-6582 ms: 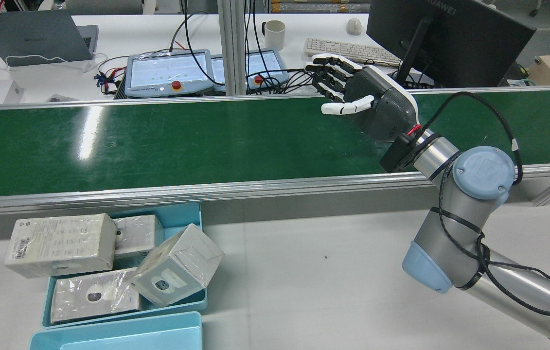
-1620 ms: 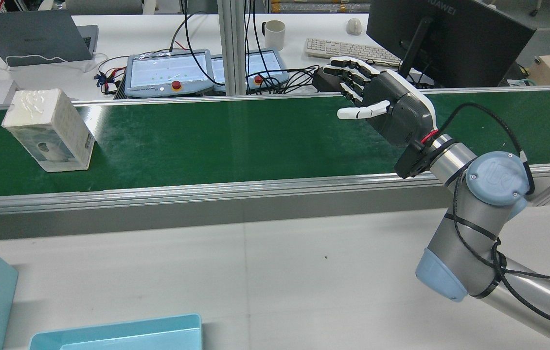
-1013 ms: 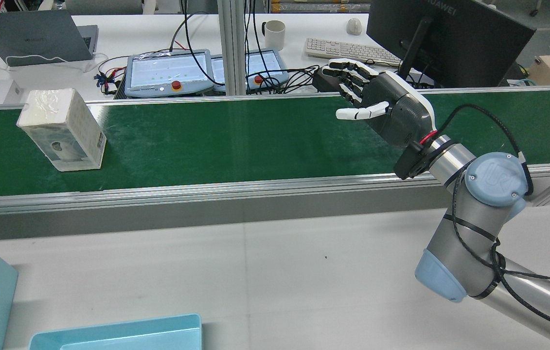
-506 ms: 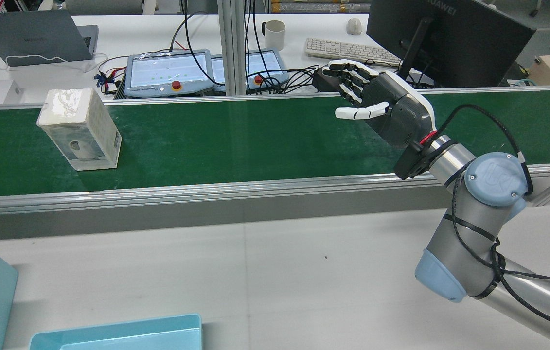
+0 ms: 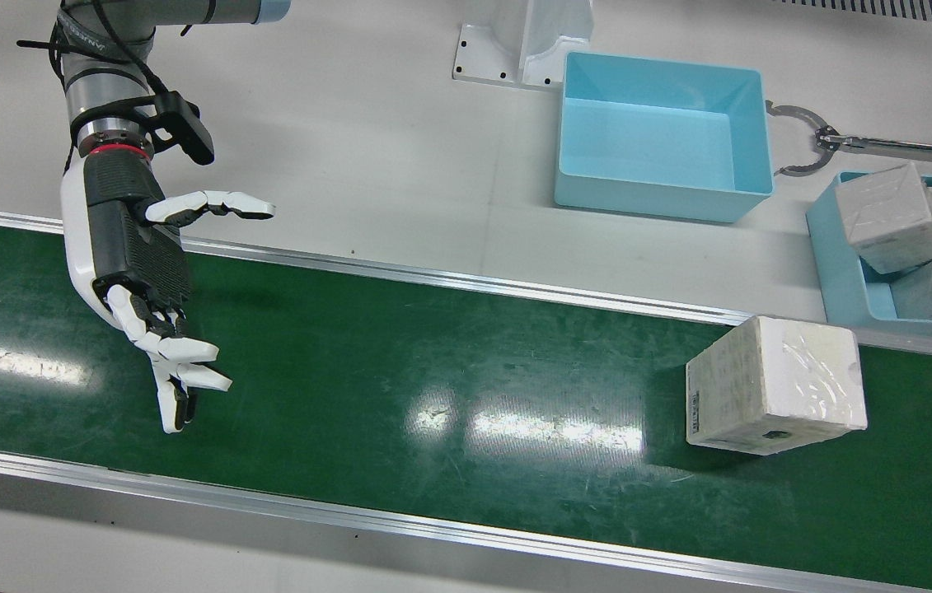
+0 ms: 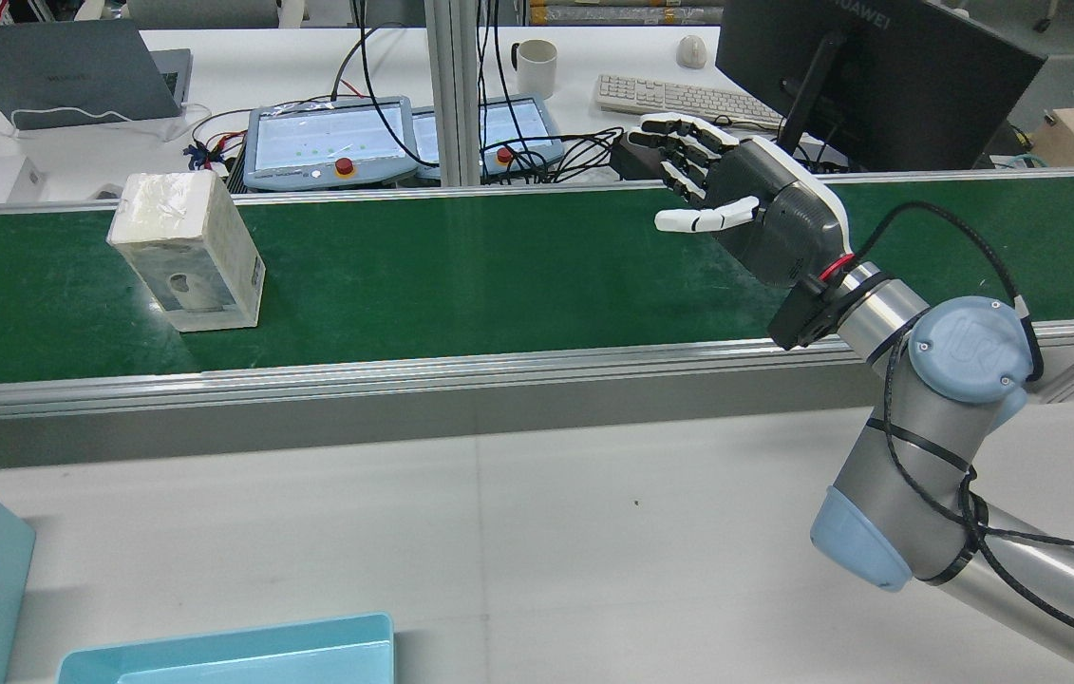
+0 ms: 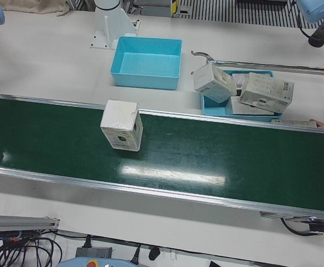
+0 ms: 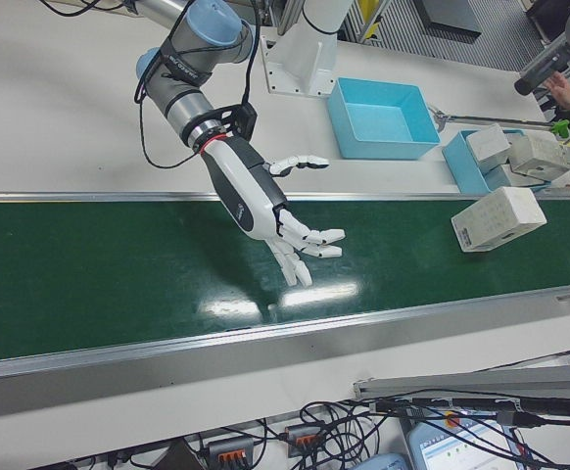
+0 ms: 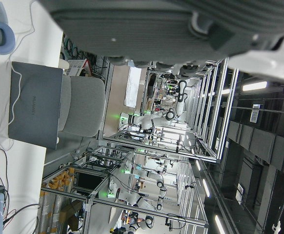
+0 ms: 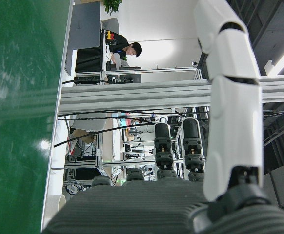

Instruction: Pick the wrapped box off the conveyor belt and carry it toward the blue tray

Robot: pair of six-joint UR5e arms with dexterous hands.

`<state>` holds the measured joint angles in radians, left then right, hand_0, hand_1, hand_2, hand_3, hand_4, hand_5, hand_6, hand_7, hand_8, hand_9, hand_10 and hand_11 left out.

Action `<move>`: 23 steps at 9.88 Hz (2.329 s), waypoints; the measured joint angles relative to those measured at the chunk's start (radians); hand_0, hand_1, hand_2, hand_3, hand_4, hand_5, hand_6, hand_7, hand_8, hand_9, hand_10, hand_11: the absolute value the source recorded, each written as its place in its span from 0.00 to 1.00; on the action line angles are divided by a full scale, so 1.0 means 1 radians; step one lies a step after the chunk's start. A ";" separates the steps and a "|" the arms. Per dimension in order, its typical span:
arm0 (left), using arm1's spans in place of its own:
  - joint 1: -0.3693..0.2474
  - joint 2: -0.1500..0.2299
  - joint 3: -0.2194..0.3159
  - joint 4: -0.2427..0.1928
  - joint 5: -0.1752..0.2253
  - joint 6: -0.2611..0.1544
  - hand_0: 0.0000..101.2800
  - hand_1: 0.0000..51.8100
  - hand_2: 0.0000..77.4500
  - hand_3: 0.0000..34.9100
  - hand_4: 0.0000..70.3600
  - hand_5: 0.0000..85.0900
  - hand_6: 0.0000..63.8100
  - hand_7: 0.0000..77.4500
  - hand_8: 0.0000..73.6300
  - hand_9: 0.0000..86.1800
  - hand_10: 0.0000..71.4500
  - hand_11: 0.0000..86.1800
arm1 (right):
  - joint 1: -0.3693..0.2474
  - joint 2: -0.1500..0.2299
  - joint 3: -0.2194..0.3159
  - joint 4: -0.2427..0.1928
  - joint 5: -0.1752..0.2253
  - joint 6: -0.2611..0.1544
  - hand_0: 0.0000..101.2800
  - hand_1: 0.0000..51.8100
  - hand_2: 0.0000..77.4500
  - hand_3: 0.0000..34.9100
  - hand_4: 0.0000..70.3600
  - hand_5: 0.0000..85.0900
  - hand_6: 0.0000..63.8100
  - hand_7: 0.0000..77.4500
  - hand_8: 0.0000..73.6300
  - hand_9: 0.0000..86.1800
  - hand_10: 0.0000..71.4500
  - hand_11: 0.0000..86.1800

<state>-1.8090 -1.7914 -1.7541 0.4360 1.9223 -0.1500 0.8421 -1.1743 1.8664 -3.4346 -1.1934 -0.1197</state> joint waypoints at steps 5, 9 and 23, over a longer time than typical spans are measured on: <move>0.000 0.000 0.000 0.000 0.000 0.000 0.00 0.00 0.01 0.00 0.00 0.01 0.00 0.01 0.01 0.00 0.00 0.01 | -0.002 0.001 0.000 0.000 0.000 0.000 0.48 0.33 0.25 0.30 0.16 0.33 0.07 0.27 0.00 0.05 0.00 0.01; 0.000 0.000 0.000 0.000 0.000 0.000 0.00 0.00 0.01 0.00 0.00 0.01 0.00 0.01 0.01 0.00 0.01 0.00 | -0.002 0.001 0.000 0.000 0.000 0.000 0.48 0.32 0.23 0.30 0.18 0.33 0.07 0.27 0.00 0.05 0.00 0.01; 0.000 0.000 0.000 0.000 0.000 0.000 0.00 0.00 0.01 0.00 0.00 0.01 0.00 0.01 0.01 0.00 0.01 0.00 | -0.007 0.011 -0.006 -0.002 0.001 -0.007 0.48 0.32 0.24 0.34 0.17 0.33 0.08 0.29 0.00 0.05 0.00 0.01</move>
<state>-1.8090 -1.7914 -1.7542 0.4359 1.9223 -0.1500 0.8350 -1.1631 1.8607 -3.4369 -1.1923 -0.1263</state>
